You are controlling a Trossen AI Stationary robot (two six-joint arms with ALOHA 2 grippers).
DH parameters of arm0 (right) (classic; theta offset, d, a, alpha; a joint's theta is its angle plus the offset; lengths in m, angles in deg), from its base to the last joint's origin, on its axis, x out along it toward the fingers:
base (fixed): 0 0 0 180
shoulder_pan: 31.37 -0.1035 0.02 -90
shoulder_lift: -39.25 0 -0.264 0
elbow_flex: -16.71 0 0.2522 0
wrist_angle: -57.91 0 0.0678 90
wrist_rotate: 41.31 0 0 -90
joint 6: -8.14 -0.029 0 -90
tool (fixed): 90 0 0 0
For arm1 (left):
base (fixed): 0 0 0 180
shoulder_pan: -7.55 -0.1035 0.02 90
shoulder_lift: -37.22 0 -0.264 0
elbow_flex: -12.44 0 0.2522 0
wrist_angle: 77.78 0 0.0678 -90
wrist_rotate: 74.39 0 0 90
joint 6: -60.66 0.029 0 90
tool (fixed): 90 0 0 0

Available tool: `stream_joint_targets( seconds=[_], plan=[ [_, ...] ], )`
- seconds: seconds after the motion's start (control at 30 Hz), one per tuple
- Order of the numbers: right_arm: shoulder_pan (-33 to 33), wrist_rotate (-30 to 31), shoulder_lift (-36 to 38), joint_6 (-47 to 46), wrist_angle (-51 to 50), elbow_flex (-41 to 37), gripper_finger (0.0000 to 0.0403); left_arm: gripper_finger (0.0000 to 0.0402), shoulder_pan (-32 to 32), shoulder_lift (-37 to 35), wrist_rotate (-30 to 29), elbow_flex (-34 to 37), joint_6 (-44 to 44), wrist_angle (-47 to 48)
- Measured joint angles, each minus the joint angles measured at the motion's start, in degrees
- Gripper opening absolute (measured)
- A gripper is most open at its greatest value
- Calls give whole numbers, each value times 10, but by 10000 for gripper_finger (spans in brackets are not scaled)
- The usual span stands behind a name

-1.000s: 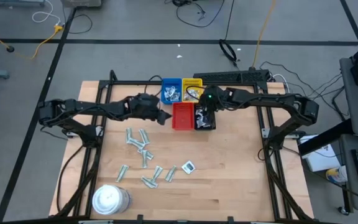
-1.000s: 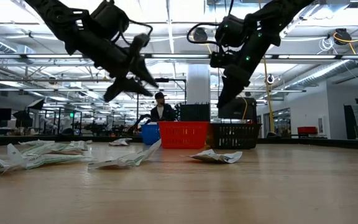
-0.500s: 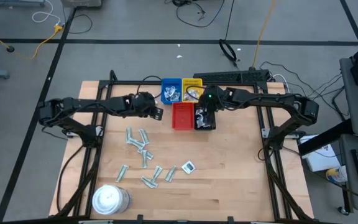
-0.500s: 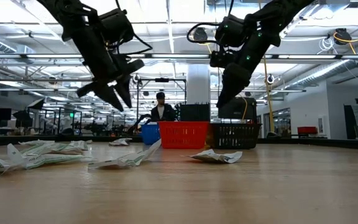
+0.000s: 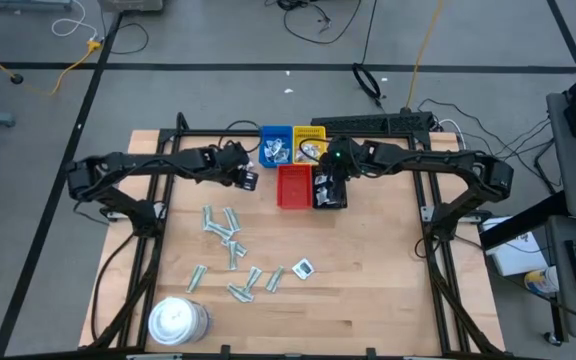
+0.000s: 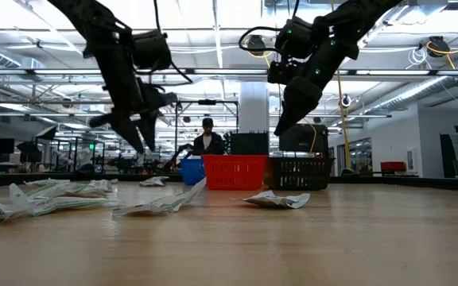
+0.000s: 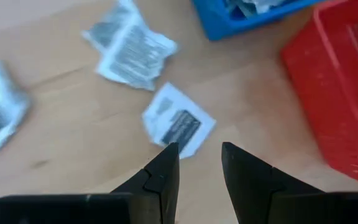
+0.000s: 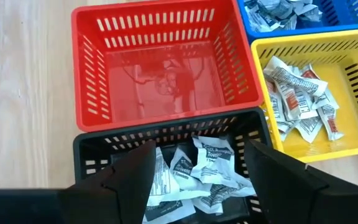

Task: Pick & Place First Aid Supplies
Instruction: Put the towelette pack into the black bin

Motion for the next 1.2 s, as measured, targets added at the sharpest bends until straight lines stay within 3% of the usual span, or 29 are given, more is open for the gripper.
stream_joint_targets(
  seconds=[0.27, 0.5, 0.7, 0.9, 1.07, 1.2],
  plan=[
    [0, -14, 0, 5, 1, 0, 242, 133, -5, 32, 73, 1, 76, -28],
    [0, -14, 0, 13, 1, 0, 242, 203, -10, 38, 144, 1, 143, -73],
    [0, -13, 0, 13, 1, 0, 242, 235, -10, 38, 104, 1, 142, -75],
    [0, -13, 0, 12, 5, 0, 242, 239, -9, 38, 122, 1, 139, -99],
    [0, -12, 0, 0, 6, 0, 242, 240, -21, 37, 78, 1, 97, -78],
    [0, -12, 0, -15, 16, 0, 242, 251, -36, 38, 79, 1, 129, -47]
  ],
)
